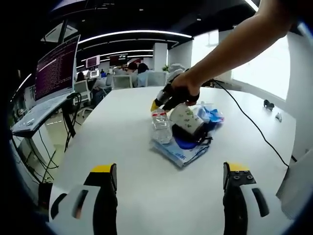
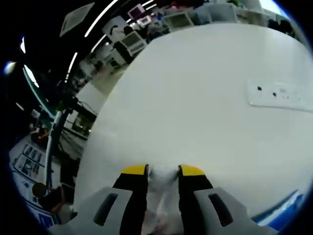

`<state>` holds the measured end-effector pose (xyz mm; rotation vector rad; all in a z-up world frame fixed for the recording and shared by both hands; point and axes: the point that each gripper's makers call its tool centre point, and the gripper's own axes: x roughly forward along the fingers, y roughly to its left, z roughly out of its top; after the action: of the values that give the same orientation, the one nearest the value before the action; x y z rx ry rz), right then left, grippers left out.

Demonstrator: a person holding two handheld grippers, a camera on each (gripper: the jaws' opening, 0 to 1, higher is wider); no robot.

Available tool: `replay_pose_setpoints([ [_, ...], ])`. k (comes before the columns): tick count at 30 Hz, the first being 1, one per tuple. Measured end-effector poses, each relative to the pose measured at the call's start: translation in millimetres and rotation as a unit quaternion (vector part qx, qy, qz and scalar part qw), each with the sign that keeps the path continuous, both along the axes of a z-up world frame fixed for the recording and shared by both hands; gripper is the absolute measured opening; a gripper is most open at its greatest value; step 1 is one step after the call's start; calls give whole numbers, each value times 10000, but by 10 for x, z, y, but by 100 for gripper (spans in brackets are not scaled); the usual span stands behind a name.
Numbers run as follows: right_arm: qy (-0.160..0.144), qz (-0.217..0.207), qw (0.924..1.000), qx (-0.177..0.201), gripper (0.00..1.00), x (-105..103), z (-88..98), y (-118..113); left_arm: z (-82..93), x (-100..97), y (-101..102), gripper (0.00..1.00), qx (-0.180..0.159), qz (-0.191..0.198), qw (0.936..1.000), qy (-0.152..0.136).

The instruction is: Arrange the tabletop items into an orderly group along one side of the table until the central work area is clear of visible clutter.

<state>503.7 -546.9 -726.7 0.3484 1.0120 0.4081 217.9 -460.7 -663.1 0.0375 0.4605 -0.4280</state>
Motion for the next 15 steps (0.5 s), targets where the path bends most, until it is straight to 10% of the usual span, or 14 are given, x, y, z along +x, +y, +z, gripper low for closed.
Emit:
replay_pose_setpoints([
  [15, -631, 371, 9973, -45, 19, -75, 332, 96, -4, 0, -14, 90, -1, -6, 10000, 12],
])
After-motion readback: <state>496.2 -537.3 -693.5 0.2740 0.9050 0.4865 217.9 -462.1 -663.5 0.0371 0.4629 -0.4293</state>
